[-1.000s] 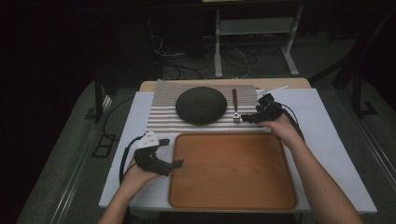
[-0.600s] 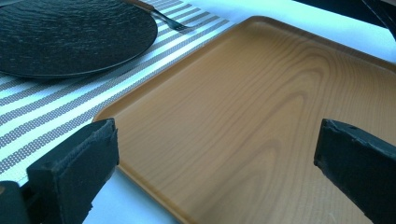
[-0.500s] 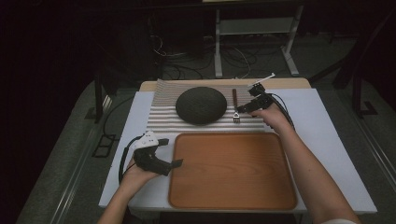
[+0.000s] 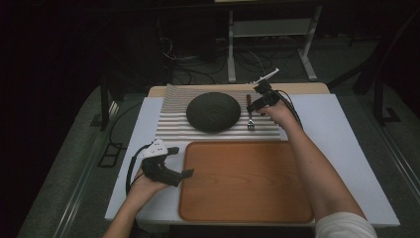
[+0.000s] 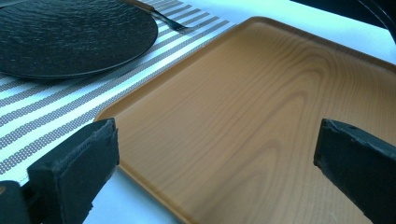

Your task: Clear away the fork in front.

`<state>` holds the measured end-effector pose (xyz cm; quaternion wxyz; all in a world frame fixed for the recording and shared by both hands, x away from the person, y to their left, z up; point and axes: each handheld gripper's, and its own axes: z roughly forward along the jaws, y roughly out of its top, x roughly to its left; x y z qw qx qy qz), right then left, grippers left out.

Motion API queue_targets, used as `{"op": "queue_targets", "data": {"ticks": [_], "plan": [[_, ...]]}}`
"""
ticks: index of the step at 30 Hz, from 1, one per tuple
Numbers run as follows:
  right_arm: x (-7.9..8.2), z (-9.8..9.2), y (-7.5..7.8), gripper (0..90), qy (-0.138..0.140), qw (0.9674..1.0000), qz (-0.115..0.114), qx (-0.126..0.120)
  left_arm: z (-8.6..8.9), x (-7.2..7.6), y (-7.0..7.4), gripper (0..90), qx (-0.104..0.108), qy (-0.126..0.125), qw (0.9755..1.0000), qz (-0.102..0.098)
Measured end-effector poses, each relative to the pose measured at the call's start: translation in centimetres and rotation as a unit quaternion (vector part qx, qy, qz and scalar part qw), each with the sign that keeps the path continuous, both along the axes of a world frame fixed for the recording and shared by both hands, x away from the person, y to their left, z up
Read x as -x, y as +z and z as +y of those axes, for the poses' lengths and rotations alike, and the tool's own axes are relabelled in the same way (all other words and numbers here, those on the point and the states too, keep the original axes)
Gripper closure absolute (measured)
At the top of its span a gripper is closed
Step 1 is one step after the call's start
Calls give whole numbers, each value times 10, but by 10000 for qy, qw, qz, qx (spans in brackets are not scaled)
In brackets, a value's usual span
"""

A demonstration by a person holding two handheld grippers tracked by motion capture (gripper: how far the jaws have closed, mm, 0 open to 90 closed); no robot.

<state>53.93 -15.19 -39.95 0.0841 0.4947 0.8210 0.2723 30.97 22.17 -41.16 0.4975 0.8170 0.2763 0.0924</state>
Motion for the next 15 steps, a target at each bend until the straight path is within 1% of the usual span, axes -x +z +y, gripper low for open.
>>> {"op": "queue_targets", "data": {"ticks": [3,4,5,7,8,9,12,13,15], "plan": [[-8,6,-2,446,-124,9997,166,97,0,0,0,0,10,-6,10000,-14],[-8,6,-2,446,-124,9997,166,97,0,0,0,0,10,-6,10000,-14],[-14,10,-4,454,-198,9991,304,229,0,0,0,0,12,-5,10000,-15],[-18,12,-6,460,-222,9986,366,325,0,0,0,0,11,-7,10000,-16],[-18,12,-6,460,-222,9986,366,325,0,0,0,0,11,-7,10000,-16],[-22,13,-9,463,-300,9981,423,329,0,0,0,0,8,-9,10000,-20],[-24,14,-12,472,-321,9978,462,345,0,0,0,0,7,-5,10000,-30],[-26,15,-16,471,-328,9973,526,388,0,0,0,0,15,-4,10000,-32],[-27,17,-18,477,-317,9972,530,425,0,0,0,0,14,-4,10000,-35]]}}
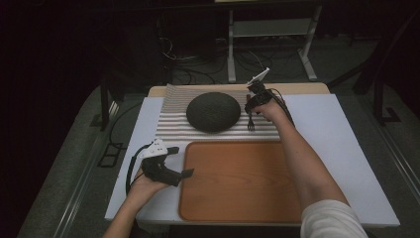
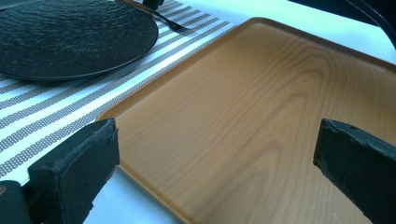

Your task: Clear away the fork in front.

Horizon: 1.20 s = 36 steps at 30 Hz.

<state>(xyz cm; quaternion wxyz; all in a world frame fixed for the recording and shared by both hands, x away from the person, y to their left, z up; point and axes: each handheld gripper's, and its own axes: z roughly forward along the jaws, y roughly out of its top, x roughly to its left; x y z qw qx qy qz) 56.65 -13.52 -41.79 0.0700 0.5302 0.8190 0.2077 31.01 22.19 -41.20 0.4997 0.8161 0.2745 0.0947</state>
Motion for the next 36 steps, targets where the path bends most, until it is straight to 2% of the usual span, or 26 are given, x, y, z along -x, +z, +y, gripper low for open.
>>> {"op": "queue_targets", "data": {"ticks": [9,12,18,24,36], "plan": [[-5,8,-6,516,-40,9998,113,180,-1,0,0,0,-28,0,10000,-6],[-8,11,-8,556,-83,9994,215,245,0,-1,-1,0,-13,5,10000,2],[-8,10,-8,636,-133,9991,195,347,0,0,-1,0,-9,12,10000,4],[-9,9,-8,671,-128,9990,210,377,0,0,-1,0,-7,8,10000,-1],[-9,6,-8,768,28,9987,178,476,0,0,-1,0,-17,3,10000,-1]]}}
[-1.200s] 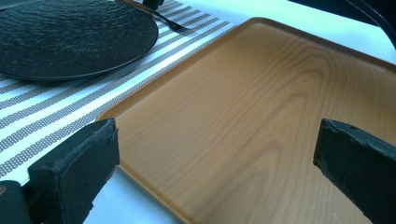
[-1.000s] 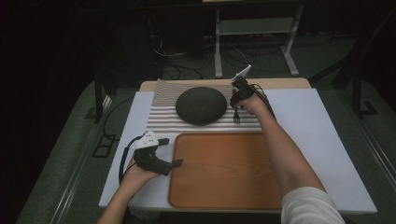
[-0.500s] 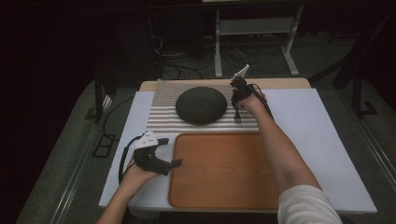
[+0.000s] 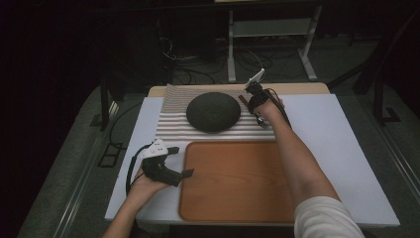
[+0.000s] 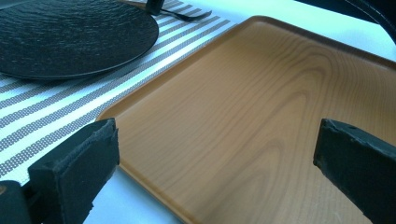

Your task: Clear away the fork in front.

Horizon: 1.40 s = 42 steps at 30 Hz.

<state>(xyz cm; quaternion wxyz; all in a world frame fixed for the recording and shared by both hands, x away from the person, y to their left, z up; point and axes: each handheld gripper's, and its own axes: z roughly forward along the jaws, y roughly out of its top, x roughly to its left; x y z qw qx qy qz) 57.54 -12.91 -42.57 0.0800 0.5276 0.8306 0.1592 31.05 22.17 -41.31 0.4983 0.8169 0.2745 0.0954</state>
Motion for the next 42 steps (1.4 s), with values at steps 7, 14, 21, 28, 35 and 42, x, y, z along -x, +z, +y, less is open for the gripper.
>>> {"op": "queue_targets", "data": {"ticks": [7,14,21,28,35,42], "plan": [[1,-2,-1,772,42,10000,-44,-71,0,0,0,0,-1,-9,10000,4],[4,-15,5,772,48,9988,-93,-476,1,0,0,0,6,-16,10000,3],[14,-25,19,772,202,9971,-293,-676,0,0,0,0,15,-16,10000,-17],[27,-38,31,772,285,9932,-471,-1022,1,1,0,0,34,-28,10000,-30],[42,-48,47,772,381,9873,-727,-1357,1,1,0,0,34,-29,10000,-34],[69,-58,65,772,601,9794,-987,-1658,0,1,0,0,36,-30,10000,-49]]}}
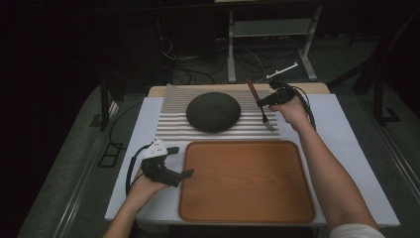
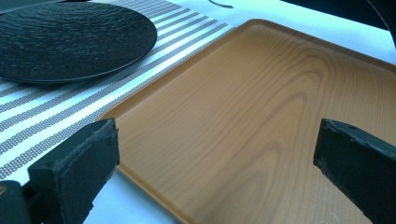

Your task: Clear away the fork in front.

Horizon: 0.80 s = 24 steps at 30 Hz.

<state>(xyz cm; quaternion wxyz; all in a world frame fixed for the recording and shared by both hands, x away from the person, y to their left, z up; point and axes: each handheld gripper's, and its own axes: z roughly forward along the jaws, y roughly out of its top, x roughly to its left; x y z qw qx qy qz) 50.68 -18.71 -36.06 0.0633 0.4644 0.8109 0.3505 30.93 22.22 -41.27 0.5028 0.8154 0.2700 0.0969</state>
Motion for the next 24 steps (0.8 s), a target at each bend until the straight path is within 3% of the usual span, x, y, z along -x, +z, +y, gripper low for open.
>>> {"op": "queue_targets", "data": {"ticks": [2,10,24], "plan": [[3,-1,1,772,18,10000,-34,-30,0,0,0,0,-5,-3,10000,0],[43,-12,7,772,292,9982,-350,-394,-1,0,-2,0,39,-21,10000,23],[94,-29,1,771,580,9931,-743,-695,-2,0,-3,0,-25,89,10000,-5]]}}
